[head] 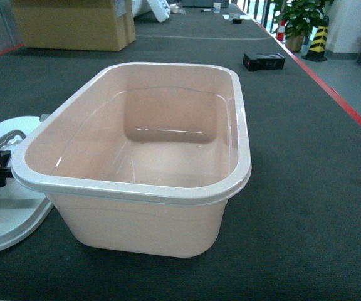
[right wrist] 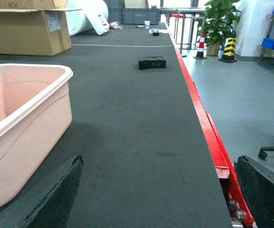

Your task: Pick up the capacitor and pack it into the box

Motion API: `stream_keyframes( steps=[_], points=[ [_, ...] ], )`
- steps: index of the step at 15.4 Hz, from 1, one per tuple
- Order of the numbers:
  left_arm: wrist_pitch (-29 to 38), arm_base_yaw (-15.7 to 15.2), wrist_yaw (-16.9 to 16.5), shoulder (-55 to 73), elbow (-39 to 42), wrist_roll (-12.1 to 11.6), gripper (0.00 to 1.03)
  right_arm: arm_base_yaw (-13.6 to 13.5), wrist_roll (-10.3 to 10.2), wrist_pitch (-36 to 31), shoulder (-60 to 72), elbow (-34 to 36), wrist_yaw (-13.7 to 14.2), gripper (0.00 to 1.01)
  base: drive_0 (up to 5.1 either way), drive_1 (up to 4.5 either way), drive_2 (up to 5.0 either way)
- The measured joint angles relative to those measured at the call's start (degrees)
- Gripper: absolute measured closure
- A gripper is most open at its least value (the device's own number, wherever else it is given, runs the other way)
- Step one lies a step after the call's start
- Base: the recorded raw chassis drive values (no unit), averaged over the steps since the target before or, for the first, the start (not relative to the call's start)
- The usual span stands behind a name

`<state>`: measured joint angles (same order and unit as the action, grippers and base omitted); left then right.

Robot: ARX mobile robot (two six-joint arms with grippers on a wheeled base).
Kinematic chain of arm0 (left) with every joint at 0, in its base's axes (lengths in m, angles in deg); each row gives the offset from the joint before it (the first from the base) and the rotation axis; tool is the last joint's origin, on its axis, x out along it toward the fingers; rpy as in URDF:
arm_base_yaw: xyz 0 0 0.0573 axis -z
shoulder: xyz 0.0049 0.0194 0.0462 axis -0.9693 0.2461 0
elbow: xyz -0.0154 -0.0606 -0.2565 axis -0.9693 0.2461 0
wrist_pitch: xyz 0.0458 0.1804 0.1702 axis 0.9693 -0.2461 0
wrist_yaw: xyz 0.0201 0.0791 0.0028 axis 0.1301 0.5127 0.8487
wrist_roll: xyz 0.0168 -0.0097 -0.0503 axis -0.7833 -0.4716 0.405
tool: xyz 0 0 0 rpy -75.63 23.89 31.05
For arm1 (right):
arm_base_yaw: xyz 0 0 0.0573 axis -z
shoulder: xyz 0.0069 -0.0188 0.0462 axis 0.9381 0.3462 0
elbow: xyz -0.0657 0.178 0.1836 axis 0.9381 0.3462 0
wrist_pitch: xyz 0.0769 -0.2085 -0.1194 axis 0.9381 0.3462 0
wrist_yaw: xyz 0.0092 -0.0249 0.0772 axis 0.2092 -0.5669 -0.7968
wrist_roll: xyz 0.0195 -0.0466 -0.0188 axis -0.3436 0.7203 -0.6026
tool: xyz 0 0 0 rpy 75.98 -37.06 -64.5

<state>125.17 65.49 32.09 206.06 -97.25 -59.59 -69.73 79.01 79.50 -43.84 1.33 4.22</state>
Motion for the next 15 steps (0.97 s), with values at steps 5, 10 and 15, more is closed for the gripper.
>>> stream_keyframes(
  steps=[5, 10, 15],
  points=[
    [-0.6, 0.0, 0.3, 0.4, -0.3, 0.7, 1.01, 0.0, 0.0, 0.0, 0.0, 0.0, 0.0, 0.03, 0.0, 0.00, 0.0],
    [-2.4, -0.3, 1.2, -4.0, 0.9, 2.3, 1.01, 0.0, 0.0, 0.0, 0.0, 0.0, 0.0, 0.03, 0.0, 0.00, 0.0],
    [-13.7, 4.1, 8.2, -29.9, -1.9, 2.3, 1.01, 0.0, 0.0, 0.0, 0.0, 0.0, 0.0, 0.03, 0.0, 0.00, 0.0]
  ],
)
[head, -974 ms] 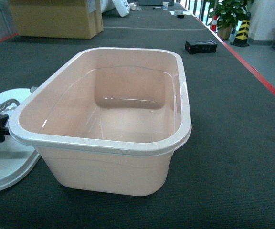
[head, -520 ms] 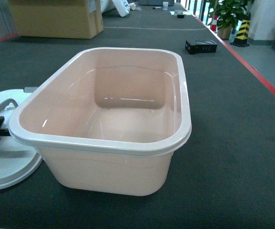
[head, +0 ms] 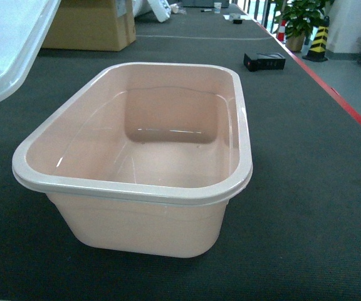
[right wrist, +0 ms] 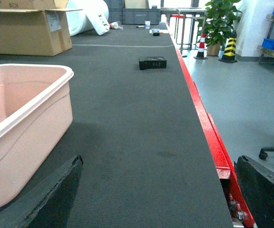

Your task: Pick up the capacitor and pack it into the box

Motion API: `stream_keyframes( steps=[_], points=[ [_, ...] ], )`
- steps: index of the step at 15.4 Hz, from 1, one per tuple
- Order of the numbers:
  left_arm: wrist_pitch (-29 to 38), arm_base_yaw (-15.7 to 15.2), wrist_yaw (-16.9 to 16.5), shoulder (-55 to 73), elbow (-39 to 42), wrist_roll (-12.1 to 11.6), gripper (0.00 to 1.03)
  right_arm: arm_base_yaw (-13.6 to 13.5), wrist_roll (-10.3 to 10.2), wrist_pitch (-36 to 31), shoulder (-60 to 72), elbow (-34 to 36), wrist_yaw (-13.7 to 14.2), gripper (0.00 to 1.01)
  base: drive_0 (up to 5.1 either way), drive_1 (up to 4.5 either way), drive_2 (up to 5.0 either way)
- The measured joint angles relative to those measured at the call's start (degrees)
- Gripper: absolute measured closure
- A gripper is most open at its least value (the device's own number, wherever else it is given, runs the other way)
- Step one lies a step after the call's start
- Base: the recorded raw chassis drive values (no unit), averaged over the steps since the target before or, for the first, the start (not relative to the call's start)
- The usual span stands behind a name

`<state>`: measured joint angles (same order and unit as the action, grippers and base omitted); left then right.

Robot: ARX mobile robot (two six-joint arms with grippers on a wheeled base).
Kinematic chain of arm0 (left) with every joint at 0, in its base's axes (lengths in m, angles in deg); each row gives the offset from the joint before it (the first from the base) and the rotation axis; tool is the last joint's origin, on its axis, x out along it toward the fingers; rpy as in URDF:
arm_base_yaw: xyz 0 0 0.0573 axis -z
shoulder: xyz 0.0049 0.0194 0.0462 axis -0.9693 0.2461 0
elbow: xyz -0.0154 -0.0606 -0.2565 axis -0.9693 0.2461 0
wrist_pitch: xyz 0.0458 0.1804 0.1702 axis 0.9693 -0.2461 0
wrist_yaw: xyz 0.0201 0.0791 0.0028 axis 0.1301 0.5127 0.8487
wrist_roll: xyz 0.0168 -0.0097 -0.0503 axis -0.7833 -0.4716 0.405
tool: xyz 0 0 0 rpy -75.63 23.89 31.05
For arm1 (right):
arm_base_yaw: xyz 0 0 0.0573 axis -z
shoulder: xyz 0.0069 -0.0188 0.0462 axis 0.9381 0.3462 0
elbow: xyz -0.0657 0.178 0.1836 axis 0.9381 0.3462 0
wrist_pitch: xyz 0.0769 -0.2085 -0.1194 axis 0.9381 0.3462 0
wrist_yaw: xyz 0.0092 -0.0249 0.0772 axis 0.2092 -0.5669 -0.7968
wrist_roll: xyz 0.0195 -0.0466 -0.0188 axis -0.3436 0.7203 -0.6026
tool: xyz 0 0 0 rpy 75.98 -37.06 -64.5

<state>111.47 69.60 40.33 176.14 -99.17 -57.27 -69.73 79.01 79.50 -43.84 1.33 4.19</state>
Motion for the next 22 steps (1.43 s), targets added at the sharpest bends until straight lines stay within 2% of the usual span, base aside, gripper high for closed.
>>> stream_keyframes(
  steps=[3, 4, 5, 9, 11, 16, 21, 22],
  points=[
    [-5.0, 10.5, 6.7, -2.8, -1.3, -0.5, 1.01, 0.0, 0.0, 0.0, 0.0, 0.0, 0.0, 0.03, 0.0, 0.00, 0.0],
    [-6.2, 13.0, 8.3, -2.8, -1.9, -0.3, 1.01, 0.0, 0.0, 0.0, 0.0, 0.0, 0.0, 0.03, 0.0, 0.00, 0.0],
    [-6.9, 16.8, 10.9, -2.8, -2.4, 0.1, 1.01, 0.0, 0.0, 0.0, 0.0, 0.0, 0.0, 0.03, 0.0, 0.00, 0.0],
    [-9.8, 28.0, 19.1, -1.6, -4.9, 2.6, 1.01, 0.0, 0.0, 0.0, 0.0, 0.0, 0.0, 0.03, 0.0, 0.00, 0.0],
    [-11.6, 32.5, 21.8, 0.2, -5.0, 3.5, 1.01, 0.0, 0.0, 0.0, 0.0, 0.0, 0.0, 0.03, 0.0, 0.00, 0.0],
    [-13.1, 37.5, 23.9, 4.7, -5.6, 3.3, 1.01, 0.0, 0.0, 0.0, 0.0, 0.0, 0.0, 0.03, 0.0, 0.00, 0.0],
    [-13.8, 38.1, 27.0, 6.8, -5.8, 3.8, 1.01, 0.0, 0.0, 0.0, 0.0, 0.0, 0.0, 0.03, 0.0, 0.00, 0.0],
    [-14.0, 38.4, 27.3, 6.8, -5.8, 4.6, 1.01, 0.0, 0.0, 0.0, 0.0, 0.0, 0.0, 0.03, 0.0, 0.00, 0.0]
  ],
)
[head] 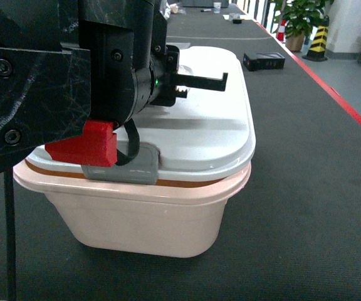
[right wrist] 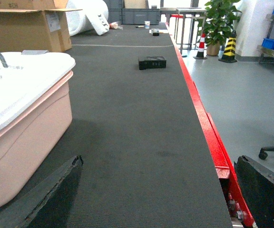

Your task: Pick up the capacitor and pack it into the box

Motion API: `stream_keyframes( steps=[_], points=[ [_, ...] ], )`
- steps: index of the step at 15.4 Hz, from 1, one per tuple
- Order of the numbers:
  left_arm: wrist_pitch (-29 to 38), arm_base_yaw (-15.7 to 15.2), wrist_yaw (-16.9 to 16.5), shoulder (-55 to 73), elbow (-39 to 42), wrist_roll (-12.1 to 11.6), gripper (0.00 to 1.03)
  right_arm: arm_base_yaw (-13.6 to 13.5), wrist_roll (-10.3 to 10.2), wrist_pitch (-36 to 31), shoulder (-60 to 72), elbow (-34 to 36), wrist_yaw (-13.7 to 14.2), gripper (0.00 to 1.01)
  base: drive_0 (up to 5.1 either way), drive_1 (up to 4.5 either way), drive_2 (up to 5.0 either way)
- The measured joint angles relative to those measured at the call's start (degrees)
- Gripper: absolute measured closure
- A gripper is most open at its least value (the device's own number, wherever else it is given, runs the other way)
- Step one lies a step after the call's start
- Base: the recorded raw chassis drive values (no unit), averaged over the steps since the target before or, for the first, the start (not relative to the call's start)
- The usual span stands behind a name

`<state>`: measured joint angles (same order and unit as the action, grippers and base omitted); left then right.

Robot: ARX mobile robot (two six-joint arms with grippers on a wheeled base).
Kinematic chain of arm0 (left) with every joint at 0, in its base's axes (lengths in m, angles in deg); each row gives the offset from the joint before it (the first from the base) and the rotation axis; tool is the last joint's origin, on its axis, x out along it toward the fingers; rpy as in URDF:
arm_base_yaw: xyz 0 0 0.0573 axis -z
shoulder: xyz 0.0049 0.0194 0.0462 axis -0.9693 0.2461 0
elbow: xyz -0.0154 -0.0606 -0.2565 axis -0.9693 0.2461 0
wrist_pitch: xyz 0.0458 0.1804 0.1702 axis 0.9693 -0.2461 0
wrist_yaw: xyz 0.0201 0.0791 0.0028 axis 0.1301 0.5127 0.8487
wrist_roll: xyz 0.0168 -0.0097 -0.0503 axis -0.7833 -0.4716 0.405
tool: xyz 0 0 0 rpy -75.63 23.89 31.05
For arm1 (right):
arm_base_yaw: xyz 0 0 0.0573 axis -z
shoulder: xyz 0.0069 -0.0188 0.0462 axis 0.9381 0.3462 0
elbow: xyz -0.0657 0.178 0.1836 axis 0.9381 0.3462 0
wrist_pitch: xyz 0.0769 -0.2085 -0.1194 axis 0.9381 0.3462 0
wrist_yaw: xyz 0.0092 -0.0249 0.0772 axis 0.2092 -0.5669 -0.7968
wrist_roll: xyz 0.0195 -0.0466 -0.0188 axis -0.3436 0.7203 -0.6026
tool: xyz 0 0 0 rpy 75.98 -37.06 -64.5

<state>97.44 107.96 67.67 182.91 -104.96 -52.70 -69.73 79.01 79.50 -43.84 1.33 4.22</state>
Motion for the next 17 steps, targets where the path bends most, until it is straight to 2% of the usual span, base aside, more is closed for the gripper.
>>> stream_keyframes(
  steps=[12, 15, 17],
  points=[
    [0.2, 0.3, -0.2, -1.3, 2.4, 0.5, 1.01, 0.0, 0.0, 0.0, 0.0, 0.0, 0.0, 0.03, 0.0, 0.00, 0.0],
    [4.0, -0.1, -0.4, -2.2, 2.6, -0.1, 0.68, 0.0, 0.0, 0.0, 0.0, 0.0, 0.0, 0.03, 0.0, 0.00, 0.0],
    [8.1, -0.5, 0.6, -4.1, 2.7, -2.3, 0.44, 0.0, 0.0, 0.0, 0.0, 0.0, 0.0, 0.03, 0.0, 0.00, 0.0]
  ],
)
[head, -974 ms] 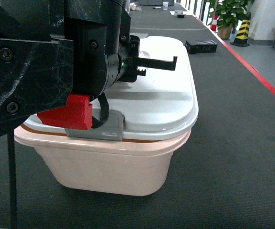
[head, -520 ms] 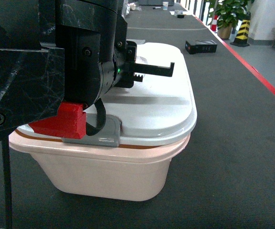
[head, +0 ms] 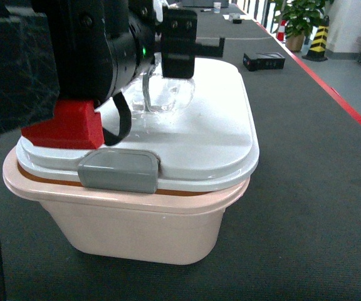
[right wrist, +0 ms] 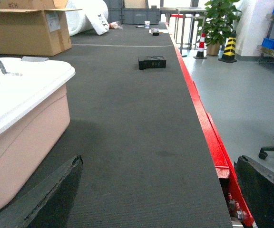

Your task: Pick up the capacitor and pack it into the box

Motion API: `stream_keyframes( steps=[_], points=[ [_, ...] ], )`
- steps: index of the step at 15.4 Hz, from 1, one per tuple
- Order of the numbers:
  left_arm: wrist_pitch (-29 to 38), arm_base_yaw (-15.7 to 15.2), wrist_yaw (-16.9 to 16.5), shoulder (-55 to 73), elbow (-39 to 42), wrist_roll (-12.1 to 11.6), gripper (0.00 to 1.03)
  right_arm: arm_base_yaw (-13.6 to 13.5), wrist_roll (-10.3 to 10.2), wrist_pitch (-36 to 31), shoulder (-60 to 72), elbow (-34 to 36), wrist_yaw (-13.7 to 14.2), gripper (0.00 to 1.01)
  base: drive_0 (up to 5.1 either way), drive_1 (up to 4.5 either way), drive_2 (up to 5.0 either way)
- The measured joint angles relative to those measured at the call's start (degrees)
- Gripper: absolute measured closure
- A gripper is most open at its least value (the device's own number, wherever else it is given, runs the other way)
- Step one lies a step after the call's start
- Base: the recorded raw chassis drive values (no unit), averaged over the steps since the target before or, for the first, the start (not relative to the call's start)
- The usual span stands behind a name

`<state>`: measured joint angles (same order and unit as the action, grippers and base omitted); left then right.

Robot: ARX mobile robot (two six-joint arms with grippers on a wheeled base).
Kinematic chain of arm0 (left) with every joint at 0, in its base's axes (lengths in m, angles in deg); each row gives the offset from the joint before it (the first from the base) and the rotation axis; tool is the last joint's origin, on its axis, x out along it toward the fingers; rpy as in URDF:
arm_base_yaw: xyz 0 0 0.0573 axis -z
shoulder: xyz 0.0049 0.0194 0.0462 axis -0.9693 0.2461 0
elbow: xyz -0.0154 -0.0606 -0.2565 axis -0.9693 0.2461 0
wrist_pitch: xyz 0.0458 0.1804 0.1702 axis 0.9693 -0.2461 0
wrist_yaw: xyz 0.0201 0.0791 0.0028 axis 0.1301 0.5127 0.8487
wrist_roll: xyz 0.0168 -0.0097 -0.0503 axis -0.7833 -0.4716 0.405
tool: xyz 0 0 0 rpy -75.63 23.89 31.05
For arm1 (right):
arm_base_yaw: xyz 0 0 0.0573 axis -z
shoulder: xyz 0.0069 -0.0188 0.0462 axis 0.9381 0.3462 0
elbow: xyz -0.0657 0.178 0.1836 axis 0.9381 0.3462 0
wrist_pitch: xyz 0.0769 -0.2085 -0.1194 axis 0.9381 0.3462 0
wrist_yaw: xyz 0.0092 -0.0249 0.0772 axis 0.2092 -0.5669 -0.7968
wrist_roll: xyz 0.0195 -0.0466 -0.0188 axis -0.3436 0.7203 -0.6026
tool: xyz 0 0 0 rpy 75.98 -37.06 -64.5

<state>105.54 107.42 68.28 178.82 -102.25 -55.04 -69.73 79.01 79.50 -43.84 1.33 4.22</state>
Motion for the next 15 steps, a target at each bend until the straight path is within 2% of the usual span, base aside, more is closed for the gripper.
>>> stream_keyframes(
  steps=[1, 2, 3, 4, 9, 11, 12, 15],
  points=[
    [2.6, -0.8, 0.3, -3.0, 0.4, -2.0, 0.28, 0.0, 0.0, 0.0, 0.0, 0.0, 0.0, 0.03, 0.0, 0.00, 0.0],
    [4.2, -1.4, 0.6, -4.8, 0.9, -2.8, 0.21, 0.0, 0.0, 0.0, 0.0, 0.0, 0.0, 0.03, 0.0, 0.00, 0.0],
    [4.9, -2.7, 0.7, -8.3, 1.7, -3.8, 0.09, 0.0, 0.0, 0.0, 0.0, 0.0, 0.0, 0.03, 0.0, 0.00, 0.0],
    [5.4, -4.8, 0.7, -12.9, 3.7, -4.6, 0.05, 0.0, 0.0, 0.0, 0.0, 0.0, 0.0, 0.03, 0.0, 0.00, 0.0],
    [6.0, -12.7, -1.5, -29.2, 16.6, -5.2, 0.05, 0.0, 0.0, 0.0, 0.0, 0.0, 0.0, 0.03, 0.0, 0.00, 0.0],
    [2.7, -16.9, -4.3, -36.4, 22.7, -4.4, 0.05, 0.0, 0.0, 0.0, 0.0, 0.0, 0.0, 0.03, 0.0, 0.00, 0.0],
    [2.3, -18.0, -4.7, -37.9, 25.4, -3.7, 0.05, 0.0, 0.0, 0.0, 0.0, 0.0, 0.0, 0.03, 0.0, 0.00, 0.0],
    [2.1, -17.6, -5.5, -37.3, 25.7, -3.5, 0.05, 0.0, 0.0, 0.0, 0.0, 0.0, 0.0, 0.03, 0.0, 0.00, 0.0]
  ],
)
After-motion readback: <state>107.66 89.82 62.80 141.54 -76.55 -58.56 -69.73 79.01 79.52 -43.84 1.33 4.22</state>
